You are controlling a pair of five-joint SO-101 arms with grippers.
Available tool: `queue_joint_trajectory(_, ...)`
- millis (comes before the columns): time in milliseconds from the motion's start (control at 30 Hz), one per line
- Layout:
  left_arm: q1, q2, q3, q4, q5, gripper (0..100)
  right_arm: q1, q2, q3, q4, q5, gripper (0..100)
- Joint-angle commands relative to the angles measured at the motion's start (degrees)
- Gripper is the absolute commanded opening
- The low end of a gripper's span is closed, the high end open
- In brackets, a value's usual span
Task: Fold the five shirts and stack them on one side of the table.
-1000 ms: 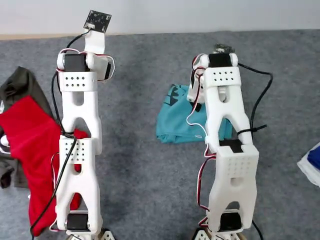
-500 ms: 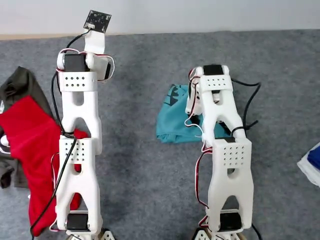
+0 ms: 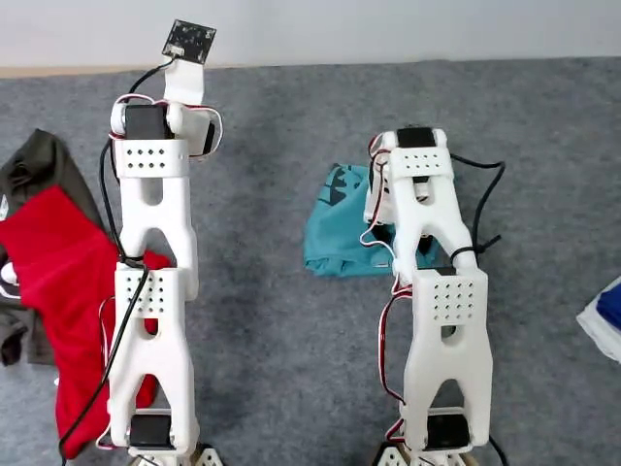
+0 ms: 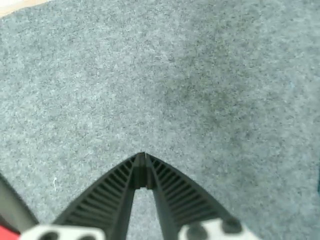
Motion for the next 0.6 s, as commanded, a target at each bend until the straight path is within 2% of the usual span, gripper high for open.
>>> queue_joint_trajectory(0, -0.44, -4.04, -2.24, 1.32, 0.0, 0, 0.22, 0.84, -0.7, -0.92, 2.81, 8.0)
queue_joint_trajectory(133, -0.18, -4.04, -2.24, 1.32, 0.0, 0, 0.4, 0.66, -0.7, -1.1, 5.8, 0.6)
queue_joint_trajectory(400, -0.18, -4.31, -2.24, 1.32, 0.0, 0, 2.68, -2.07, -1.23, 6.02, 7.91, 0.9)
queue_joint_trajectory(567, -0.18, -4.57, -2.24, 1.32, 0.0, 0, 5.93, -9.8, 6.59, 5.93, 15.74, 0.9)
